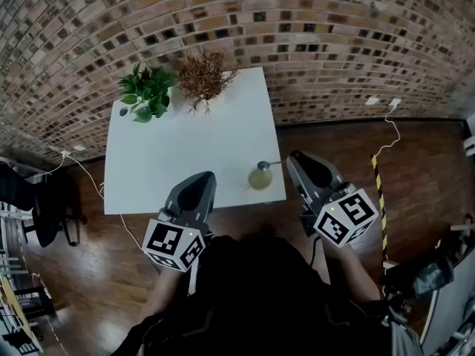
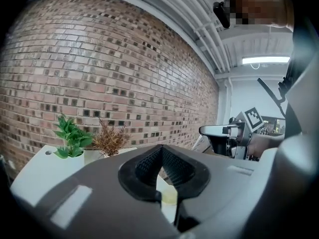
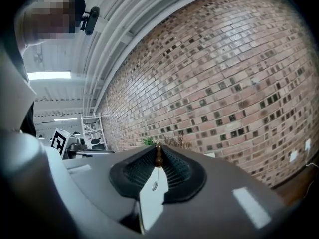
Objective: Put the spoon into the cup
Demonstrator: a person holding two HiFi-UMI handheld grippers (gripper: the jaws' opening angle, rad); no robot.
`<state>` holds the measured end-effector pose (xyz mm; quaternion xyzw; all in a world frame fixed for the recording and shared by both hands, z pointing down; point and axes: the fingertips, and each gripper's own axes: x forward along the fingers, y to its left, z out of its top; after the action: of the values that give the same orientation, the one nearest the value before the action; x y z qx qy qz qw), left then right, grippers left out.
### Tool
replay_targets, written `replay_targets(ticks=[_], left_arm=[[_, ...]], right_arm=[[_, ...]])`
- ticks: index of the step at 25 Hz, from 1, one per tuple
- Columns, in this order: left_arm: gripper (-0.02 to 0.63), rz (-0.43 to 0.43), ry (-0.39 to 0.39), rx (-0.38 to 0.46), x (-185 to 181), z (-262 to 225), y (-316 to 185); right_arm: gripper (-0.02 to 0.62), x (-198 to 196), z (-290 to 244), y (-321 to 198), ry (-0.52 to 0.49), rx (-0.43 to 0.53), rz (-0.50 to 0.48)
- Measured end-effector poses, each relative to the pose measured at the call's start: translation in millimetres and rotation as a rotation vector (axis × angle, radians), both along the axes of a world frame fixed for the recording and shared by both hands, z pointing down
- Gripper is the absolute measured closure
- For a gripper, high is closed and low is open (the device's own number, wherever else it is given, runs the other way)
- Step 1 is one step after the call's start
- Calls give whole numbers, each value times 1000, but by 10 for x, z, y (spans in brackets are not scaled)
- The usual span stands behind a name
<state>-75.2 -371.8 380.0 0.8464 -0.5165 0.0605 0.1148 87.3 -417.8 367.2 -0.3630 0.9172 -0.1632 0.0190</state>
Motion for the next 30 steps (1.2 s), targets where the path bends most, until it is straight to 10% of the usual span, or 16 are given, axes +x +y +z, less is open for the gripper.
replay_targets(ticks=[30], left_arm=[[612, 69, -57, -253, -116, 1901, -477]], right_arm=[[549, -333, 2073, -239, 193, -245, 116]])
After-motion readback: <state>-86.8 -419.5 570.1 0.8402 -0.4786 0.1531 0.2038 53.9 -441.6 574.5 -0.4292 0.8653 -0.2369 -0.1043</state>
